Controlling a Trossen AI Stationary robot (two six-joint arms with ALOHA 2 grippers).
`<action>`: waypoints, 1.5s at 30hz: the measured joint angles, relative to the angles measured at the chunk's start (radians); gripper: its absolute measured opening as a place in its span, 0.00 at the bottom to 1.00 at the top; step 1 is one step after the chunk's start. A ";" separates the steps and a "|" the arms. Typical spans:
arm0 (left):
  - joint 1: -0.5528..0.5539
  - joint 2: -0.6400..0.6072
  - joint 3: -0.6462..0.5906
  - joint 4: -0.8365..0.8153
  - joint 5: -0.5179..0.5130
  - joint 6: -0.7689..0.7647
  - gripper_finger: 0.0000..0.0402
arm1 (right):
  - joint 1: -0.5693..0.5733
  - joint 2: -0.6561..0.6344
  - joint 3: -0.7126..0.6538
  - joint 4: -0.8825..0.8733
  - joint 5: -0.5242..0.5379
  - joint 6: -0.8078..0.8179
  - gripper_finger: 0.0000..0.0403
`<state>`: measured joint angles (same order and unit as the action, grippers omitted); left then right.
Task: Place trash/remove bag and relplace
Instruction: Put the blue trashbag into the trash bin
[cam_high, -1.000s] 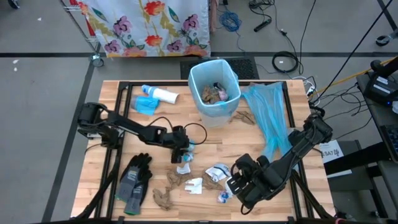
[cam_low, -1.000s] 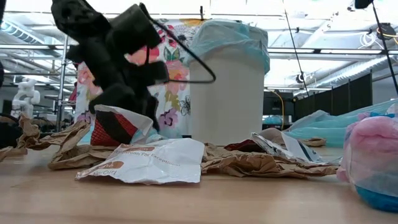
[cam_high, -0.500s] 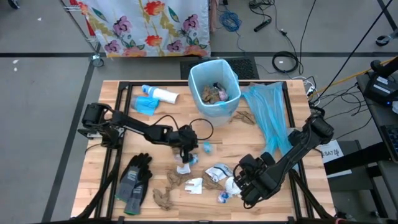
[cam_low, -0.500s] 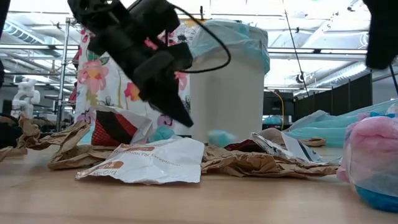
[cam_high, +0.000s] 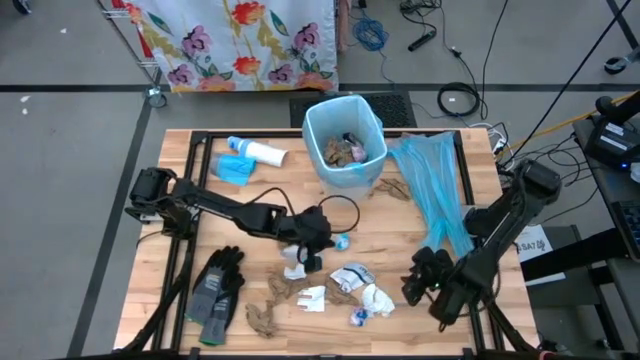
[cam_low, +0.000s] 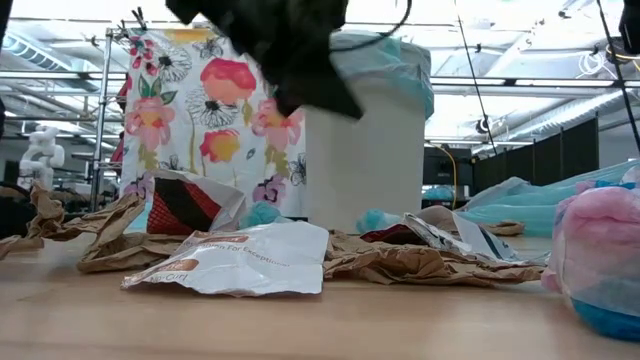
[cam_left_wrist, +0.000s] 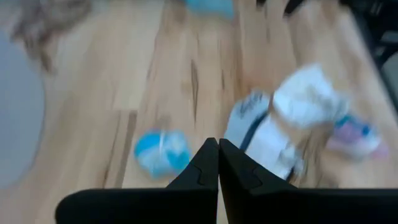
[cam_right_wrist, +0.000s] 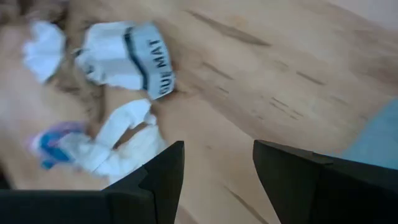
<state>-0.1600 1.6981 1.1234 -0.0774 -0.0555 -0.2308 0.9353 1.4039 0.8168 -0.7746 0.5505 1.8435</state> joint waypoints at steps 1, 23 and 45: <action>0.001 0.000 0.014 0.008 0.000 0.000 0.03 | 0.003 -0.027 -0.025 0.026 0.000 -0.022 0.46; 0.050 0.269 0.081 0.176 -0.027 -0.094 0.51 | 0.003 -0.228 -0.144 0.043 -0.005 -0.227 0.46; -0.031 0.345 0.178 0.029 -0.079 -0.339 0.01 | 0.000 -0.228 -0.144 0.020 -0.024 -0.311 0.46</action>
<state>-0.1908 2.0435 1.3014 -0.0485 -0.1348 -0.5703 0.9353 1.1759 0.6727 -0.7543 0.5266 1.5322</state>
